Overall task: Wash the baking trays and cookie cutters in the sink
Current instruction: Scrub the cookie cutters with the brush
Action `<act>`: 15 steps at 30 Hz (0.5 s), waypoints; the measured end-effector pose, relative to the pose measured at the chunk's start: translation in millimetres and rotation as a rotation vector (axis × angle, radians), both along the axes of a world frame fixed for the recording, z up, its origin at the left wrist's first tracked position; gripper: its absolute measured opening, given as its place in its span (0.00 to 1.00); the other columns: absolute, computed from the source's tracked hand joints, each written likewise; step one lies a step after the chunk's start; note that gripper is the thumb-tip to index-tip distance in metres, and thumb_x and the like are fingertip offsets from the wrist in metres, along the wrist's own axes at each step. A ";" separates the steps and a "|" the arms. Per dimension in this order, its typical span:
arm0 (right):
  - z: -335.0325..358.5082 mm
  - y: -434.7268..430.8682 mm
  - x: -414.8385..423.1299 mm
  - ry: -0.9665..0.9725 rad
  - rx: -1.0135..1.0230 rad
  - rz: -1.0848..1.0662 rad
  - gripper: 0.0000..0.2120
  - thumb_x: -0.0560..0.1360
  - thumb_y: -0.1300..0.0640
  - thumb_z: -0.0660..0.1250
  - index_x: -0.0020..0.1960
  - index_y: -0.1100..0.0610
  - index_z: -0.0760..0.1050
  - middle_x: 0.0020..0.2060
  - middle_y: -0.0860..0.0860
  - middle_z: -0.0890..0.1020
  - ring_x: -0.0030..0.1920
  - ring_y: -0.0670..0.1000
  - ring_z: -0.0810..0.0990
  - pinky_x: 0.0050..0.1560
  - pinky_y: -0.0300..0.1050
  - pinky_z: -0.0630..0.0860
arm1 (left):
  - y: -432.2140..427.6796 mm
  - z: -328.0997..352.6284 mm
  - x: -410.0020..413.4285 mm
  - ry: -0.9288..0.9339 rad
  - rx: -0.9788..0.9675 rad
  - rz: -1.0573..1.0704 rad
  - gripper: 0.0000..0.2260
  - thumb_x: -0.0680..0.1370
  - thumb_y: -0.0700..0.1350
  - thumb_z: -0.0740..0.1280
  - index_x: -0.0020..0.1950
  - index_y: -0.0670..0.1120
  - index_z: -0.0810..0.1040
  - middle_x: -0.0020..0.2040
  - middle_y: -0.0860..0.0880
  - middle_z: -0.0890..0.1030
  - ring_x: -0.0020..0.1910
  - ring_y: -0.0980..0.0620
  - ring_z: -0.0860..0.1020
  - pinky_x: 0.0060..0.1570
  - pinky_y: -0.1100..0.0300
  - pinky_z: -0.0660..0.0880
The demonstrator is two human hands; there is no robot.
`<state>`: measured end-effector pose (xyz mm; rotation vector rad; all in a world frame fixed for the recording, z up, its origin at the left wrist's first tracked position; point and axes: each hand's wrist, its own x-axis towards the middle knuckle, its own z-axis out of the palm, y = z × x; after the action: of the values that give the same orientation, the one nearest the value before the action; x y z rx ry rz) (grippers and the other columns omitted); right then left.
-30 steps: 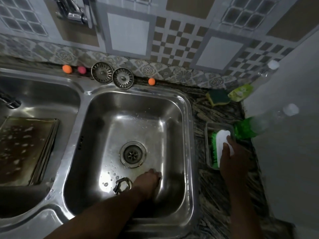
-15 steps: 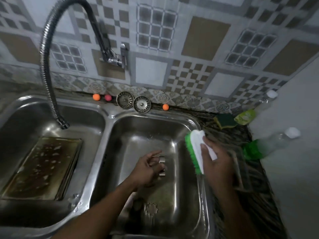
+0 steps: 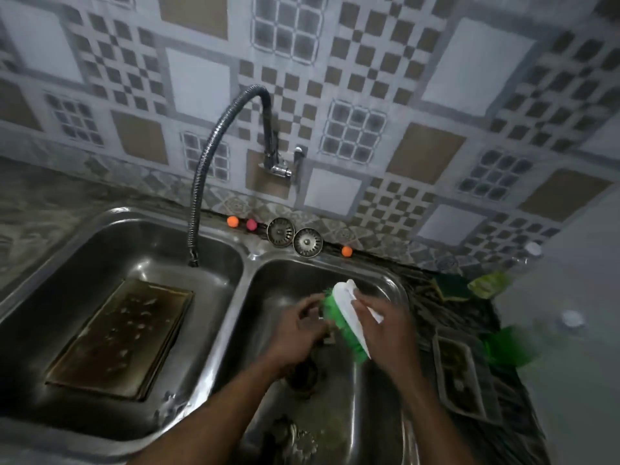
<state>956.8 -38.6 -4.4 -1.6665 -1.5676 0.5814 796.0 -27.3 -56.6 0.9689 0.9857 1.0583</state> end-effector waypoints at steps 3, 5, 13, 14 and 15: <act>-1.7 -8.3 1.1 0.120 -0.021 -0.036 0.10 0.76 0.59 0.69 0.55 0.50 0.83 0.44 0.30 0.82 0.52 0.33 0.80 0.55 0.29 0.73 | 2.9 0.8 -1.4 -0.348 -0.253 -0.026 0.20 0.76 0.31 0.67 0.68 0.41 0.74 0.57 0.39 0.82 0.45 0.46 0.84 0.39 0.52 0.82; -2.2 -7.9 -0.2 0.161 -0.021 -0.115 0.09 0.76 0.58 0.69 0.55 0.51 0.83 0.42 0.30 0.82 0.50 0.33 0.80 0.53 0.29 0.74 | -0.3 -1.8 1.2 -0.437 -0.299 -0.130 0.21 0.76 0.35 0.68 0.69 0.43 0.74 0.63 0.38 0.79 0.54 0.40 0.81 0.48 0.42 0.81; 2.8 -18.9 -2.2 0.136 -0.055 -0.083 0.10 0.77 0.55 0.69 0.57 0.51 0.83 0.51 0.40 0.84 0.54 0.37 0.80 0.57 0.34 0.74 | 5.0 -6.1 1.7 -0.608 -0.363 0.001 0.23 0.76 0.33 0.66 0.71 0.45 0.71 0.59 0.43 0.83 0.53 0.44 0.82 0.58 0.35 0.75; 2.1 -19.1 -0.7 0.115 -0.062 -0.074 0.10 0.77 0.55 0.69 0.57 0.51 0.83 0.52 0.41 0.84 0.54 0.38 0.80 0.56 0.33 0.74 | 5.2 -6.2 1.7 -0.619 -0.365 0.005 0.23 0.76 0.32 0.65 0.71 0.45 0.71 0.59 0.43 0.82 0.54 0.44 0.82 0.58 0.36 0.75; 1.4 -18.0 -0.3 0.075 -0.054 -0.072 0.10 0.77 0.55 0.69 0.57 0.51 0.83 0.52 0.41 0.84 0.54 0.39 0.80 0.56 0.33 0.73 | 4.0 -5.5 2.2 -0.622 -0.360 -0.005 0.24 0.76 0.32 0.65 0.71 0.45 0.70 0.61 0.43 0.81 0.57 0.42 0.81 0.58 0.35 0.75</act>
<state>956.5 -56.6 -3.0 -1.7136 -1.4447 0.6459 798.2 -23.3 -62.2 0.3081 0.6194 1.0404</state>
